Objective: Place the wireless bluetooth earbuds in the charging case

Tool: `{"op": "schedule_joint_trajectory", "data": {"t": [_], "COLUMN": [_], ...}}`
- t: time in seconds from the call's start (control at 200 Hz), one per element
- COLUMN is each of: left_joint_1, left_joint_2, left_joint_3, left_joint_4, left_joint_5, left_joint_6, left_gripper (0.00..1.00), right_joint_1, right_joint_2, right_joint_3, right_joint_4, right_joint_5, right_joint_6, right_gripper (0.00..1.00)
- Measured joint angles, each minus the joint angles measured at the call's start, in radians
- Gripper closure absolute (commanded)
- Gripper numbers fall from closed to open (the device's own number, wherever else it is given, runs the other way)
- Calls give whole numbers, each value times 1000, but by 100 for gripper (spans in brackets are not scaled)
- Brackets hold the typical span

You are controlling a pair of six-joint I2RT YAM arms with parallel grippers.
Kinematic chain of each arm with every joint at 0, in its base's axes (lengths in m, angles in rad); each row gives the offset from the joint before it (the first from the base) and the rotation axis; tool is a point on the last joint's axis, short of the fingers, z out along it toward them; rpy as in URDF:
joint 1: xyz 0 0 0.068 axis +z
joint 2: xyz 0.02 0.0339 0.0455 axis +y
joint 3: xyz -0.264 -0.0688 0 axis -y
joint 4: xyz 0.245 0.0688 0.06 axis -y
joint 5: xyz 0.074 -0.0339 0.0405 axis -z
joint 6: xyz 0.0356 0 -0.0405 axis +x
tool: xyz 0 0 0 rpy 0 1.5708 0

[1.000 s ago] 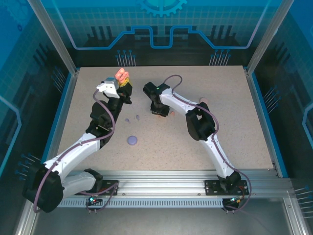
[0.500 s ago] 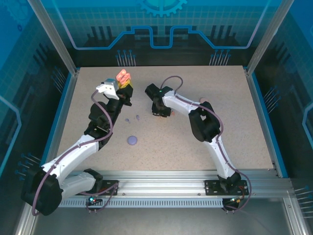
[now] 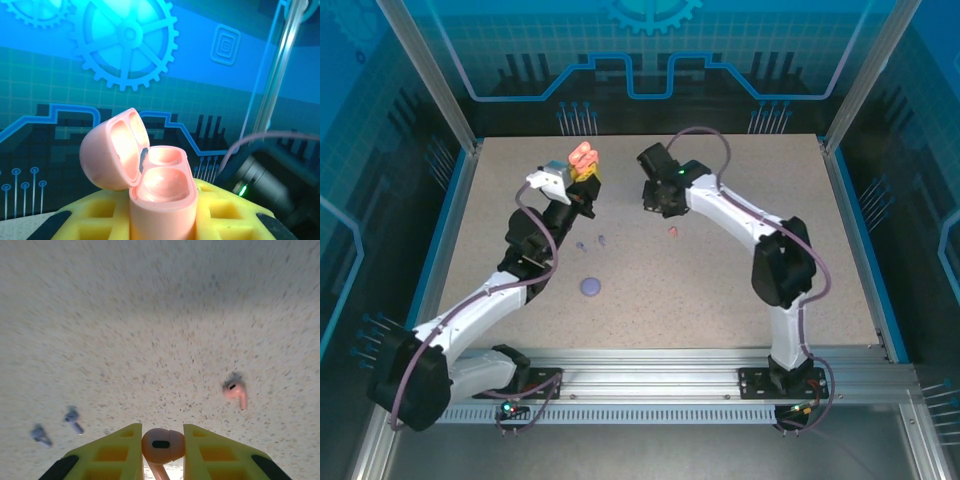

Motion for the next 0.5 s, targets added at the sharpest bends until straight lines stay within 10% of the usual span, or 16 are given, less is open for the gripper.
{"op": "schedule_joint_trajectory", "data": {"t": [0.5], "left_joint_1": [-10], "left_joint_2": [121], "left_joint_3": [6], "left_joint_4": [109], "left_joint_5": [137], "left_joint_6": [130], "left_gripper": [100], "right_joint_1": [-43], "right_joint_2": [-410], "right_joint_3": [-110], "right_joint_4": [223], "right_joint_5": [-30], "right_joint_6": [-149], "right_gripper": [79]}}
